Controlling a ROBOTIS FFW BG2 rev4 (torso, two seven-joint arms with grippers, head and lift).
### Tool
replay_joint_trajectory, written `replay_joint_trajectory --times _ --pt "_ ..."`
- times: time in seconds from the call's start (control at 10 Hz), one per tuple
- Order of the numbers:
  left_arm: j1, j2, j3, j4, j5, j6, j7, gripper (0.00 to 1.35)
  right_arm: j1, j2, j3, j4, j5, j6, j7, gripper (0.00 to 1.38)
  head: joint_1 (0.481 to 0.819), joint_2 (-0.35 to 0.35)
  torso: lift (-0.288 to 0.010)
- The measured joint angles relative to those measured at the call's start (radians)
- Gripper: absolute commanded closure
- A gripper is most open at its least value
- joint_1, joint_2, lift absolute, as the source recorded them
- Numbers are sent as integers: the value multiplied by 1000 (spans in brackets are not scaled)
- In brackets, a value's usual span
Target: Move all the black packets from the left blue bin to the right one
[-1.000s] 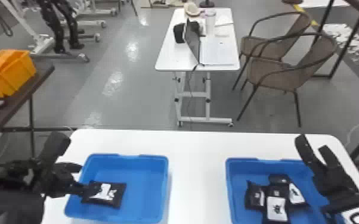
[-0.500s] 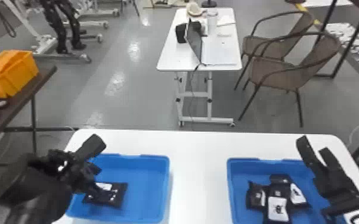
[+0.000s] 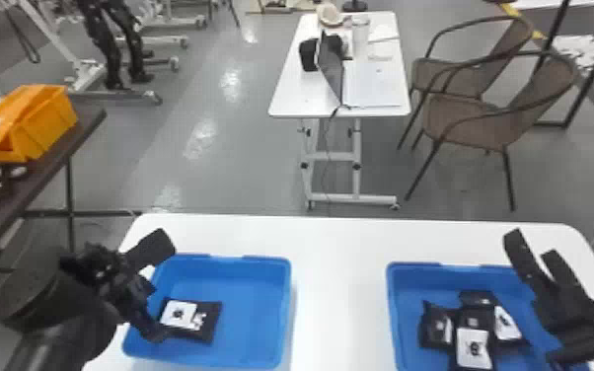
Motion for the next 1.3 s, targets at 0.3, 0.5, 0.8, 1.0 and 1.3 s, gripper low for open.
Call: replay_joint_trajectory --times 0.3,0.5,0.8,1.0,1.3 --pt "-42 13 -74 82 -44 -31 21 137 -8 0 0 6 -7 0 7 136 695 148 0" --pt "-63 5 -101 127 -71 -51 41 137 -7 0 0 8 -13 0 9 137 695 142 0" --pt "-92 0 -112 191 -117 -72 57 137 -2 0 2 11 -24 0 12 137 695 151 0" --pt "-112 -7 -123 241 -124 -96 97 137 -2 0 2 11 -25 0 16 137 695 152 0" --pt "-139 -21 -141 292 -136 -115 148 145 -3 0 2 17 -31 0 26 133 695 147 0"
